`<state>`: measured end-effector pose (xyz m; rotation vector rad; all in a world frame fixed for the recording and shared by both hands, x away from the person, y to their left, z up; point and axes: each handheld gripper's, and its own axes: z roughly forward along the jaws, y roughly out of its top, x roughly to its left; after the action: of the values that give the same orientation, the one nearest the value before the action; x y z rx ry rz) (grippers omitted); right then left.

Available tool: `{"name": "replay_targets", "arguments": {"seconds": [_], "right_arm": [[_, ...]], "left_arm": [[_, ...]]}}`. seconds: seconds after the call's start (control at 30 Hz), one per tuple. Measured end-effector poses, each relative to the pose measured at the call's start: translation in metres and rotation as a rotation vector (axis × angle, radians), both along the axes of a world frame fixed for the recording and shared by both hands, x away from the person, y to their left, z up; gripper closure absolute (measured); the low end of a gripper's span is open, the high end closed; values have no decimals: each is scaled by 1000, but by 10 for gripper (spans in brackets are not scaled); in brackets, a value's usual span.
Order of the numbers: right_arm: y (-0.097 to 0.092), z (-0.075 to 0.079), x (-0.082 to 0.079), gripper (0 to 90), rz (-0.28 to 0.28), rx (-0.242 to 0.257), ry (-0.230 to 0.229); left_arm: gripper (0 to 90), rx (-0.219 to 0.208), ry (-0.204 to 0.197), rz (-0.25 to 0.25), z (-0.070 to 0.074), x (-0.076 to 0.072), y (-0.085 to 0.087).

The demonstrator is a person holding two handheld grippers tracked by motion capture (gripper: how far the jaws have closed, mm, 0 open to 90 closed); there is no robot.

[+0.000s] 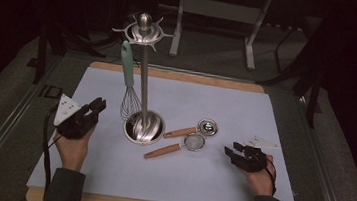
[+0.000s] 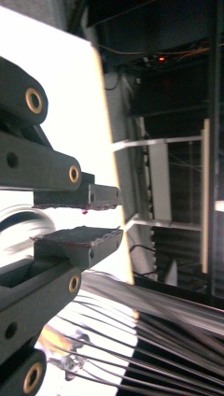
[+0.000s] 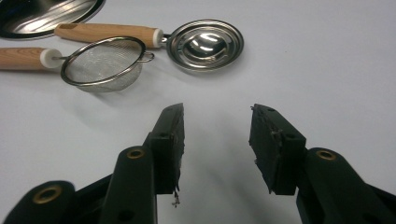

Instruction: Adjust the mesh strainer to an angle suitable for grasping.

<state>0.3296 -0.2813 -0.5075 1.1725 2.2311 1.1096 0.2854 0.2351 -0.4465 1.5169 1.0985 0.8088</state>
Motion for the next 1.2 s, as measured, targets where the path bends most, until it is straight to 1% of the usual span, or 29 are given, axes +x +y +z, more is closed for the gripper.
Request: {"name": "replay_targets", "arguments": {"seconds": [0.03,0.07,0.1,0.13,0.23,0.33,0.37,0.4,0.43,0.5,0.63,0.67,0.87,1.0,1.1,1.2], "right_arm": [[1,0,0,550,2,-1,1],[2,0,0,550,7,-2,2],[3,-1,0,550,10,-3,3],[3,-1,0,550,14,-5,3],[6,0,-1,550,24,-3,0],[8,2,0,549,38,36,9],[9,3,0,548,44,55,12],[10,4,0,549,49,64,11],[14,5,1,548,62,66,8],[19,7,1,548,78,57,6],[35,10,2,548,125,36,-4],[39,11,3,548,139,30,-7],[66,17,6,547,207,5,-21],[86,19,9,544,257,-43,-30],[103,21,12,536,310,-103,-41],[117,22,17,532,361,-145,-45]], "left_arm": [[780,-1,10,1,-5,0,0],[778,-2,28,5,-13,-1,0],[776,-10,40,5,-19,-2,0],[774,-22,59,8,-28,-3,1],[765,-41,110,20,-49,-6,2],[761,-58,147,25,-66,-8,4],[756,-66,153,27,-70,-8,4],[754,-72,170,31,-74,-7,5],[752,-68,177,31,-75,-6,5],[745,-45,187,39,-79,-4,5],[740,-46,233,42,-90,-1,5],[734,-41,238,42,-91,0,4],[727,-3,236,23,-92,0,-1],[724,10,236,18,-92,-1,-2],[721,15,237,18,-92,-1,-2],[718,17,236,18,-92,-1,-3]]}}
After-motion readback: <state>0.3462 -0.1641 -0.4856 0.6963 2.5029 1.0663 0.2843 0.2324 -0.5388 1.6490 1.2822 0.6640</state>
